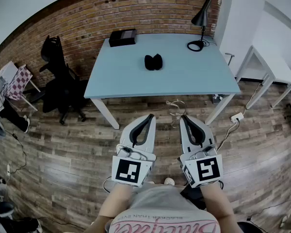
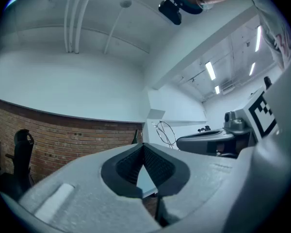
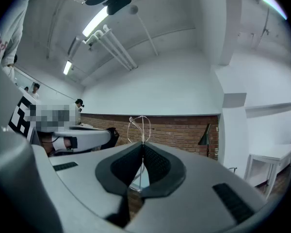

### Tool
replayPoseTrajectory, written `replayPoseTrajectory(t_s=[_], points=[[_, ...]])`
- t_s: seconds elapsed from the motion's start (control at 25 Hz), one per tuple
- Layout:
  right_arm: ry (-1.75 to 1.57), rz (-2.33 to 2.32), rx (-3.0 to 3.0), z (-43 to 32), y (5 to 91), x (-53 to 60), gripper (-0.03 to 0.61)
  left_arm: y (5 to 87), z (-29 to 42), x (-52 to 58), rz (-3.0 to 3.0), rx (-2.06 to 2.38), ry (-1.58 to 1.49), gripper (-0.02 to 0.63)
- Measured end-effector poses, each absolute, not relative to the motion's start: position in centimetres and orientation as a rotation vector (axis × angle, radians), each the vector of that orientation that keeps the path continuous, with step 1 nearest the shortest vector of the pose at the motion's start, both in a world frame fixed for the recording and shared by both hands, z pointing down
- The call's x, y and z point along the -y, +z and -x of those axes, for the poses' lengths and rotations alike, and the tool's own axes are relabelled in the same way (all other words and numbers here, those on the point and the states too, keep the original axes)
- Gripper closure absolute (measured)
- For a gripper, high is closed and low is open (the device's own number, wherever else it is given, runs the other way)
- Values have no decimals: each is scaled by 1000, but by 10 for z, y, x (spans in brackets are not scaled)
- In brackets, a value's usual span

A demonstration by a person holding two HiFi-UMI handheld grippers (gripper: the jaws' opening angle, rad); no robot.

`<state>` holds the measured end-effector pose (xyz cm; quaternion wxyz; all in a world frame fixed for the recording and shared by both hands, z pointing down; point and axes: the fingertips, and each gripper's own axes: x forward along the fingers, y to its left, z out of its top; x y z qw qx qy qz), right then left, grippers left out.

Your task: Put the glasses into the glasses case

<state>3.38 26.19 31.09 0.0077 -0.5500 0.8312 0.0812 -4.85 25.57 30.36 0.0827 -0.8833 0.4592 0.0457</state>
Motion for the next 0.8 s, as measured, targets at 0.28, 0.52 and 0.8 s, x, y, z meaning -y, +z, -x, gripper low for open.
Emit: replayPoseTrajectory(t_s=[0.28,0.52,0.8], points=[[212,1724,-2604,-40,316,-256,563,306,46,-250,2633,-1373,128,609],[161,1710,-2597,-49,323,-252,563,314,41,-246,2629,-1398,113,609],[105,1640,-2652,-66,329,-239,563,312,26,-235,2600,-1447,112,609]])
